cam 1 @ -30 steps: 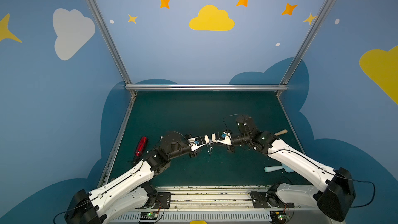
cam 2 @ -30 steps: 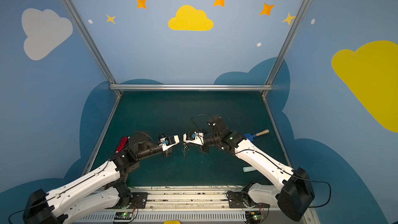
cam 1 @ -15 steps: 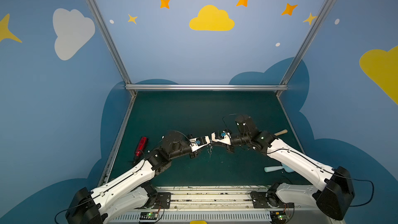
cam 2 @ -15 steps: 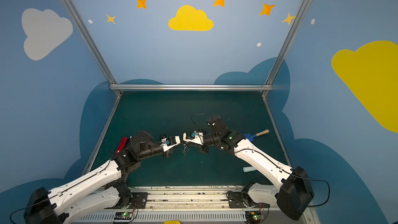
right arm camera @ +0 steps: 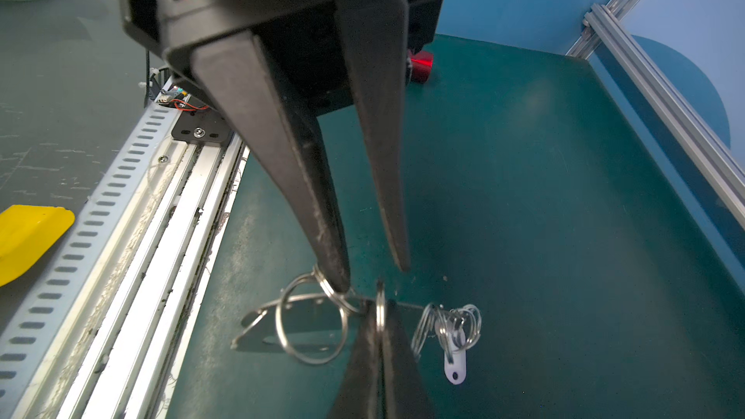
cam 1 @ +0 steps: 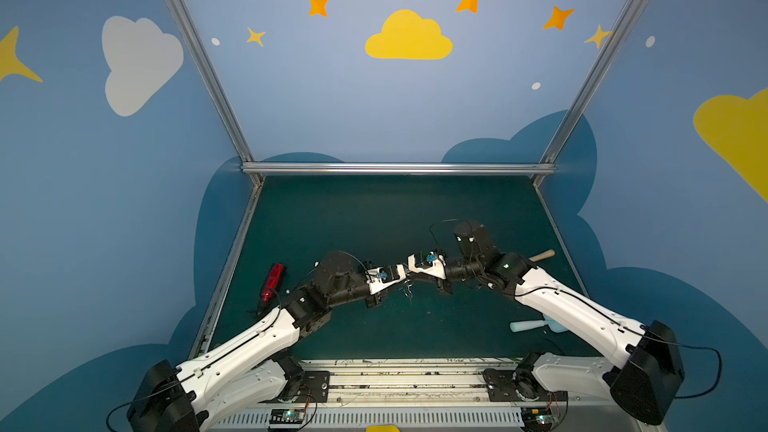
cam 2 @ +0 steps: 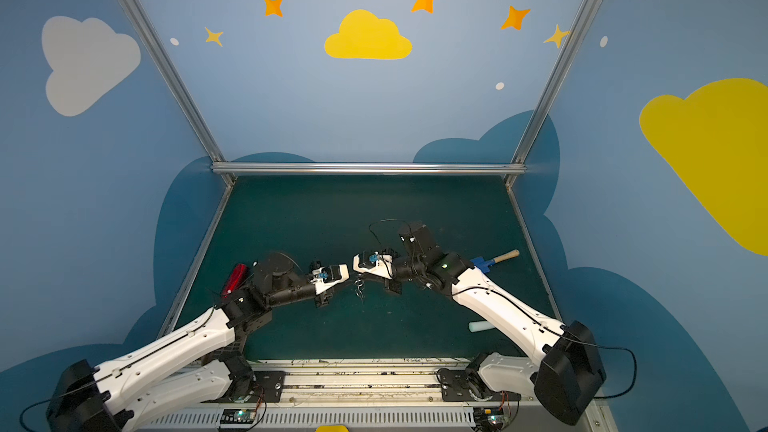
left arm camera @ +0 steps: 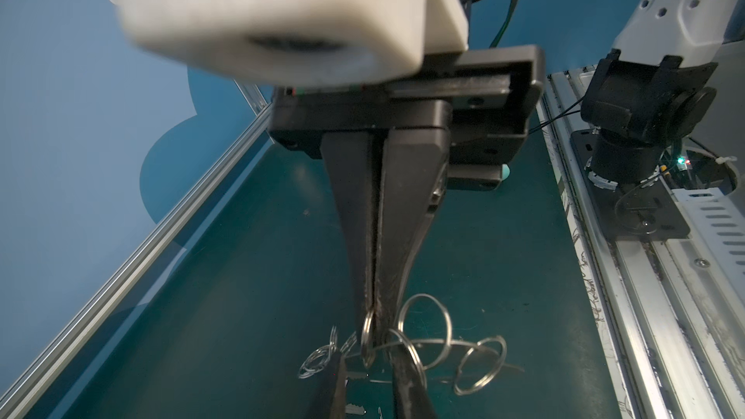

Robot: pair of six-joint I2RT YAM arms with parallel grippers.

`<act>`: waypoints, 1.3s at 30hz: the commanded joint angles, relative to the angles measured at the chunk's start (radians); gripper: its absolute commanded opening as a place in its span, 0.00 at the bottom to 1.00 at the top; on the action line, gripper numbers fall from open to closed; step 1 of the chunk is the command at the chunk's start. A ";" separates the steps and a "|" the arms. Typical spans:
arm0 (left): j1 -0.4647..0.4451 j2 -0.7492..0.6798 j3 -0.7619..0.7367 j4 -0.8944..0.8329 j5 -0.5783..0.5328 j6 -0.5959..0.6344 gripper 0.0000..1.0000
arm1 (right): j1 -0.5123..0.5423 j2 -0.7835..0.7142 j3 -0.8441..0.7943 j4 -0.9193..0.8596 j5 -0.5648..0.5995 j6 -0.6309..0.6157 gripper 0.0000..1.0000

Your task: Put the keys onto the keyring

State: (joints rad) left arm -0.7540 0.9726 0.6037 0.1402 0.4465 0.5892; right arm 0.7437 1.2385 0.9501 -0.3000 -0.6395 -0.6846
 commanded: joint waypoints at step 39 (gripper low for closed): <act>-0.036 0.039 0.039 0.019 -0.025 0.047 0.19 | 0.009 0.032 0.007 -0.025 -0.129 -0.139 0.00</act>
State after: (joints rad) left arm -0.7818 1.0321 0.6132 0.1120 0.4126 0.6323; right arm 0.7414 1.2514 0.9367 -0.3038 -0.7380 -0.8116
